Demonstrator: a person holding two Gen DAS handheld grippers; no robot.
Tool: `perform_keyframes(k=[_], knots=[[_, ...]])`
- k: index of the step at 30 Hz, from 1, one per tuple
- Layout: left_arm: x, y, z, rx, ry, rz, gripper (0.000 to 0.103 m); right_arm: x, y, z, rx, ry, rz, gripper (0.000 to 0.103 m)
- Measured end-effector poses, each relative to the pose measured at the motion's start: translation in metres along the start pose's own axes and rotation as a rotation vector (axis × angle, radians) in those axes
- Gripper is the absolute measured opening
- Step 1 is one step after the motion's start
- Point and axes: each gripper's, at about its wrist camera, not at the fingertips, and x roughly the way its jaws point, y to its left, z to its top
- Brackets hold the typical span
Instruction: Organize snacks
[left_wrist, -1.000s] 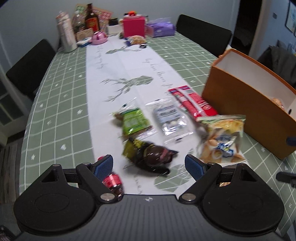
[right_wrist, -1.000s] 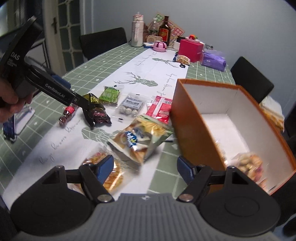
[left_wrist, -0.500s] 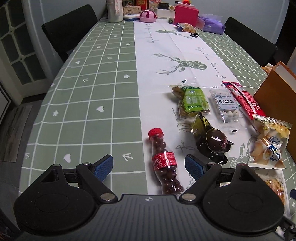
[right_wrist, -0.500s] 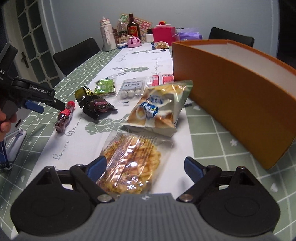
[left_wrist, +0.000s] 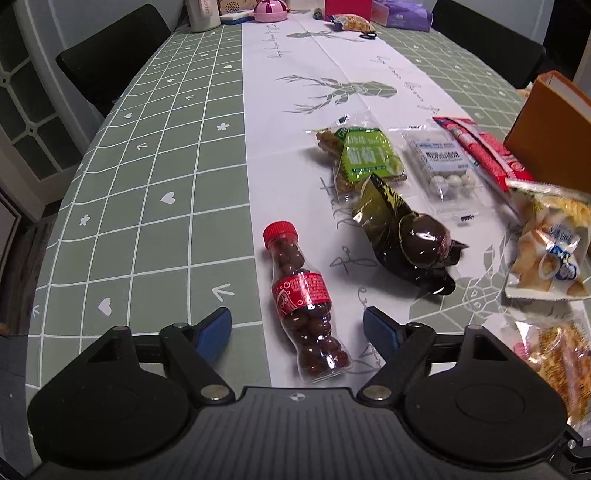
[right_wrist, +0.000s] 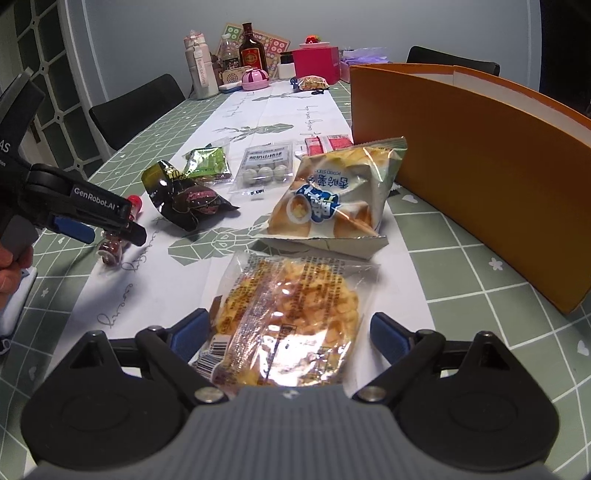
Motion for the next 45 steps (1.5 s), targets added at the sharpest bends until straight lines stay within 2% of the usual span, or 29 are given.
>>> perform_keyframes(k=[4,7,10,12,15,34,40,45], knots=[[0.000,-0.003,-0.002,0.019,-0.012,0.006,0.089,0.004,0.009,-0.005,-0.057,-0.015,-0.040,0.094],[-0.002,-0.006,-0.003,0.035,-0.018,0.003,0.082,0.002,0.012,-0.010,-0.108,-0.041,-0.050,0.088],[-0.003,-0.009,-0.002,0.042,-0.010,-0.010,0.068,0.000,0.008,-0.012,-0.121,-0.055,-0.040,0.084],[-0.004,-0.010,0.000,0.040,-0.006,0.002,0.049,-0.002,0.006,-0.013,-0.126,-0.058,-0.034,0.081],[-0.004,-0.012,0.001,0.046,0.008,0.010,0.035,-0.003,0.002,-0.011,-0.124,-0.055,-0.021,0.078],[-0.021,-0.015,-0.004,0.091,0.032,0.025,0.035,-0.017,-0.018,-0.011,-0.078,-0.043,0.003,0.074],[-0.033,-0.027,-0.008,0.106,0.027,-0.003,0.035,-0.027,-0.026,-0.008,-0.061,-0.057,0.006,0.073],[-0.051,-0.044,-0.012,0.121,0.018,-0.062,0.035,-0.035,-0.035,-0.005,-0.047,-0.065,0.012,0.073]])
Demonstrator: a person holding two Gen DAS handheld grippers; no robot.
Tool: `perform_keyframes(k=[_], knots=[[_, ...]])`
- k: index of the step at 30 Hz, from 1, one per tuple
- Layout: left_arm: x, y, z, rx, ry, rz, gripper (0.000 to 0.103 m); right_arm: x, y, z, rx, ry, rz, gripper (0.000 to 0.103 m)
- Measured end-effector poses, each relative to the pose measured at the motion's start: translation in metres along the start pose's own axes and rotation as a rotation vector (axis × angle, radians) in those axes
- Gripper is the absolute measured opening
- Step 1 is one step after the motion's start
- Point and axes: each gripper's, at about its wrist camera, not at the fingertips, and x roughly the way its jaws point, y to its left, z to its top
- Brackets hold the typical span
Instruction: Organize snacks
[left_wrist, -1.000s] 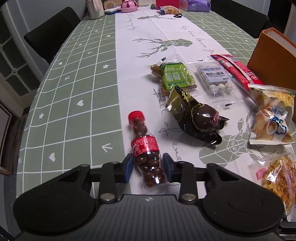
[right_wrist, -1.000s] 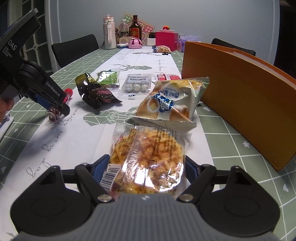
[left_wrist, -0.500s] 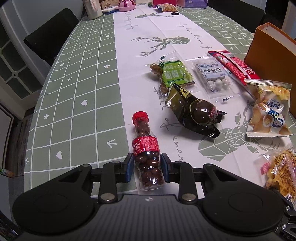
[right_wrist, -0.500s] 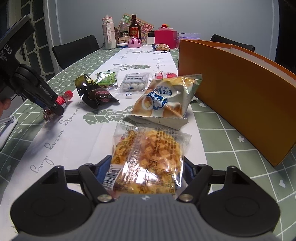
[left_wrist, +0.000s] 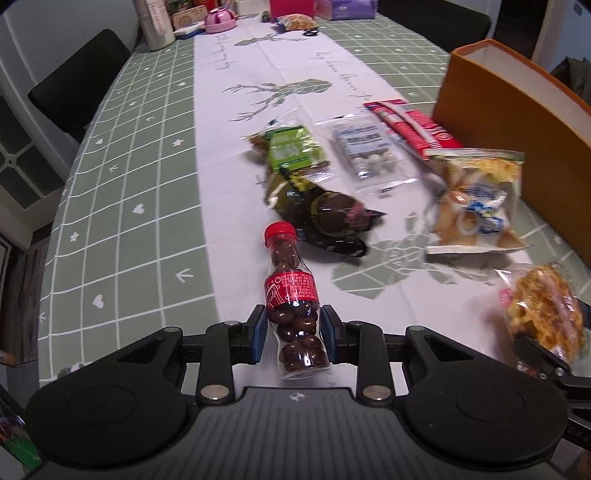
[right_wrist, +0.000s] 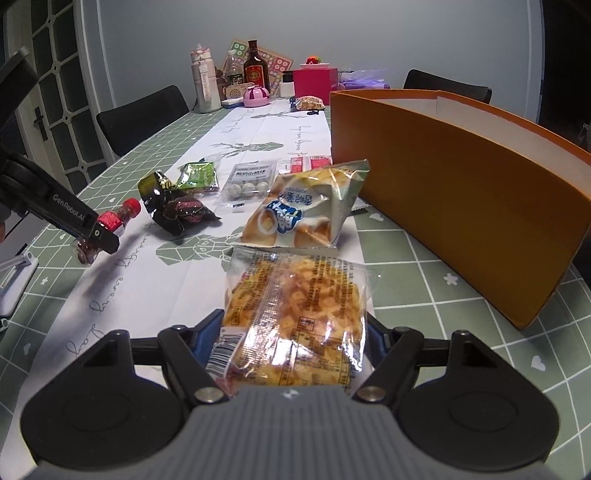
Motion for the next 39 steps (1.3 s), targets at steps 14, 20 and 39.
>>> perform_keyframes(k=[14,20,39], knots=[[-0.034,-0.055,0.011,0.092,-0.079,-0.124,0.035,-0.015,-0.034,0.017,0.025,-0.032,0.008,0.073],[-0.043,-0.072,0.017,0.114,-0.099,-0.140,0.035,-0.024,-0.046,0.027,-0.012,-0.031,0.055,0.073],[-0.080,-0.172,0.068,0.258,-0.213,-0.251,0.035,-0.082,-0.113,0.082,-0.128,-0.118,0.064,0.073]])
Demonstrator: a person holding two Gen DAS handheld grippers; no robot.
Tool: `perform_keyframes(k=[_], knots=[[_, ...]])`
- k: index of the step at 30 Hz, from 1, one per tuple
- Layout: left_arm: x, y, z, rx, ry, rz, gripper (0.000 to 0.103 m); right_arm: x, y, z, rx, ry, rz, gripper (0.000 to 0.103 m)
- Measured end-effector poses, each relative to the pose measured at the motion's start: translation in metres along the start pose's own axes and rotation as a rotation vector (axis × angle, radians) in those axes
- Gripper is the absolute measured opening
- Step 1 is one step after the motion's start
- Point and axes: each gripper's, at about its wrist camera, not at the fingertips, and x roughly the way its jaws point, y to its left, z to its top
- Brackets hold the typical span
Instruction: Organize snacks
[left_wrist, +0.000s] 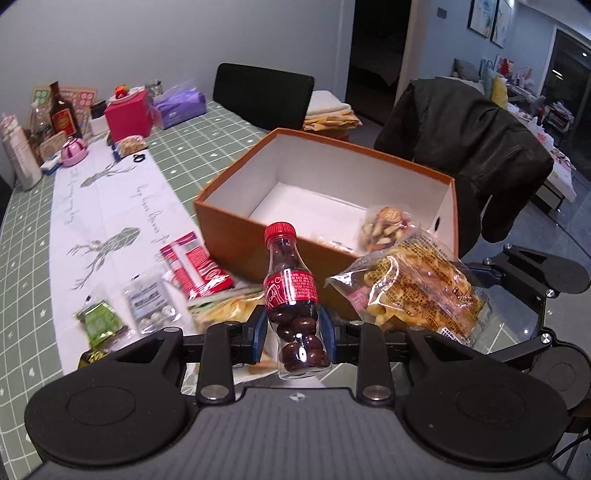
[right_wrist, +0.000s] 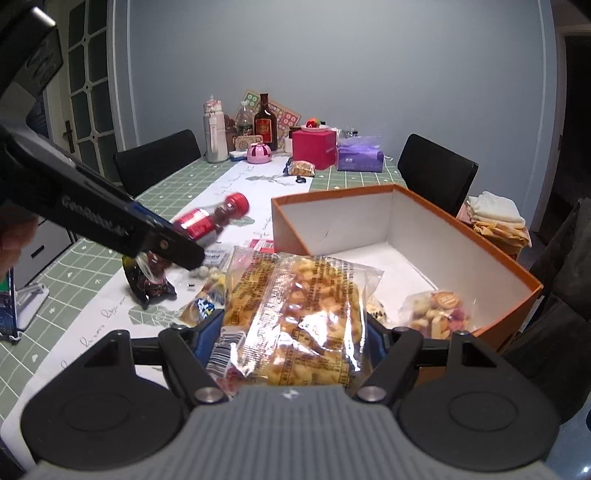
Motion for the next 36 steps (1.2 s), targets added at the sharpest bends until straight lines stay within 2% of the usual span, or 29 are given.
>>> perform_keyframes(k=[12,22,27,36], knots=[[0.026,-0.027,0.035,0.038,0.008,-0.011,0.035,0.001,-0.046,0.018,-0.080,0.020,-0.076,0.073],[0.053,-0.041,0.067,0.046,0.019,-0.035,0.035,0.013,-0.087,0.031,-0.077,0.045,-0.120,0.073],[0.068,-0.049,0.078,0.076,0.040,-0.031,0.035,0.023,-0.095,0.034,-0.080,0.077,-0.102,0.073],[0.100,-0.050,0.092,0.123,0.103,-0.015,0.035,0.061,-0.108,0.038,-0.077,0.188,-0.025,0.073]])
